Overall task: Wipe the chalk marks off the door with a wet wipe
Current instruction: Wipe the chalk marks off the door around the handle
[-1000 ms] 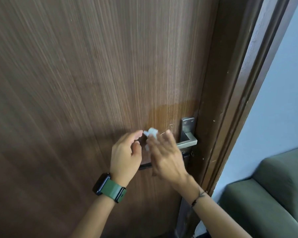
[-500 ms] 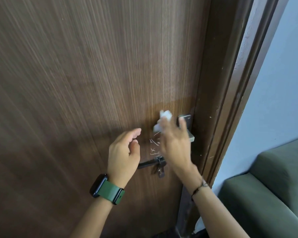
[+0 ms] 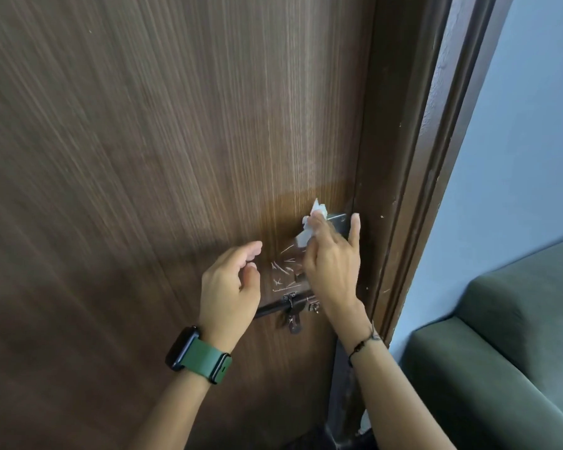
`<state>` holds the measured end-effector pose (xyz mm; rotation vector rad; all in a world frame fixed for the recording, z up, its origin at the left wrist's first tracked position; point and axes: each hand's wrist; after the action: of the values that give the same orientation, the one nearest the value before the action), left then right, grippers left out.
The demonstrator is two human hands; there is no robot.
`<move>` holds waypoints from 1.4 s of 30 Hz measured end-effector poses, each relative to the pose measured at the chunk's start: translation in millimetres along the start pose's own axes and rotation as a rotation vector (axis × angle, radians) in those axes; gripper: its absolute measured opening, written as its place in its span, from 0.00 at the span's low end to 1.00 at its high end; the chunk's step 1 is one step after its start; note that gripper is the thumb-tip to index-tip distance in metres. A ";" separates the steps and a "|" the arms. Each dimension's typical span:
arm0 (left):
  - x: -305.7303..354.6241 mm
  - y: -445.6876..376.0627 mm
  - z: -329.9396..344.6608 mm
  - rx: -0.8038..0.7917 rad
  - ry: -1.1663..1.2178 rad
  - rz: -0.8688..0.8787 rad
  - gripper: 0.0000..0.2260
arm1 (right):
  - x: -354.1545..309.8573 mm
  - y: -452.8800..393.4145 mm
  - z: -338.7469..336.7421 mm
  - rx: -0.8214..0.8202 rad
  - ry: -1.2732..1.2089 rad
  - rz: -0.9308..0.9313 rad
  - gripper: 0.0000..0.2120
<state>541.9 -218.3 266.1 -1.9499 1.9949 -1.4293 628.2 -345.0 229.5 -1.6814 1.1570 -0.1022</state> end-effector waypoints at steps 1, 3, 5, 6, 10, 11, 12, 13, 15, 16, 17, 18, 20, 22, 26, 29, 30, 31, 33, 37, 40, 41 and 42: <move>-0.3 0.5 -0.3 0.004 0.004 -0.004 0.16 | -4.4 -2.0 2.0 0.003 -0.008 0.044 0.16; -0.8 1.2 -0.7 0.010 -0.002 -0.006 0.16 | -21.6 9.4 13.9 -0.039 0.010 0.074 0.17; -1.2 1.9 -1.2 0.010 -0.010 -0.012 0.15 | -36.5 34.7 27.7 -0.125 0.027 0.010 0.16; -1.4 2.2 -1.6 0.006 -0.012 -0.017 0.15 | -41.6 46.4 30.2 -0.183 0.032 -0.049 0.16; -1.3 3.1 -7.4 0.002 -0.015 -0.015 0.15 | -33.5 40.0 16.1 -0.127 -0.017 -0.080 0.15; -2.3 3.1 -9.8 0.005 -0.017 -0.007 0.15 | -28.7 29.5 10.9 -0.076 -0.011 -0.020 0.15; -3.4 3.2 -11.9 0.009 -0.017 -0.003 0.15 | -22.7 19.1 6.7 -0.044 -0.001 0.054 0.16; -4.5 3.2 -13.8 0.013 -0.015 -0.004 0.15 | -17.4 10.5 3.8 -0.019 -0.011 0.132 0.16; -6.5 3.8 -15.6 0.023 -0.015 -0.014 0.15 | -19.3 4.4 5.5 0.006 -0.057 0.232 0.16; -7.3 4.0 -15.7 0.027 -0.017 -0.018 0.15 | -25.7 8.7 10.5 -0.006 -0.036 0.229 0.16; -7.8 4.2 -15.2 0.030 -0.015 -0.023 0.15 | -32.4 17.9 17.4 -0.030 0.000 0.195 0.17; -7.7 4.9 -14.3 0.029 -0.010 -0.029 0.15 | -37.1 28.7 23.8 -0.054 0.022 0.134 0.18; -7.5 6.2 -12.7 0.018 -0.005 -0.037 0.15 | -38.9 42.0 26.5 -0.096 0.001 0.001 0.18; -7.1 7.1 -12.1 0.005 -0.006 -0.036 0.15 | -23.7 34.9 18.4 -0.075 -0.038 -0.055 0.16; -4.4 7.2 -9.9 0.005 0.001 -0.030 0.15 | 4.4 7.0 -0.2 0.028 -0.056 0.174 0.14; -2.1 5.8 -6.9 -0.001 0.005 -0.022 0.15 | -3.6 12.6 10.8 0.030 -0.086 0.191 0.10; -2.0 5.3 -6.3 0.001 0.004 -0.024 0.15 | -9.1 19.9 16.8 0.009 -0.084 0.155 0.09; -2.0 4.7 -6.0 0.001 0.002 -0.026 0.16 | -12.4 26.6 21.1 -0.024 -0.069 0.096 0.08; -2.6 4.6 -7.1 -0.004 -0.005 -0.021 0.16 | -9.7 30.3 22.3 -0.078 -0.022 0.007 0.08; -8.3 6.1 -12.4 -0.008 -0.012 -0.010 0.15 | 9.3 7.6 8.4 0.003 0.017 0.147 0.16; -13.2 5.4 -12.9 0.002 -0.004 -0.034 0.15 | 5.6 15.2 13.5 -0.015 0.054 0.104 0.14; -13.8 5.3 -12.4 0.001 -0.004 -0.040 0.15 | 4.5 21.1 15.8 -0.048 0.063 0.067 0.14; -14.0 5.8 -11.8 -0.001 -0.004 -0.042 0.15 | 5.3 24.6 16.5 -0.087 0.050 0.046 0.15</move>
<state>533.8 -201.4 261.7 -2.0054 1.9655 -1.4325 624.7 -337.2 200.7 -1.7364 1.2526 -0.0665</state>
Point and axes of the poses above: each hand's wrist, its own y-axis away from the middle knuckle, its own z-axis out of the palm, x = y × z, and after that the axes turned 8 degrees about -y, right-handed
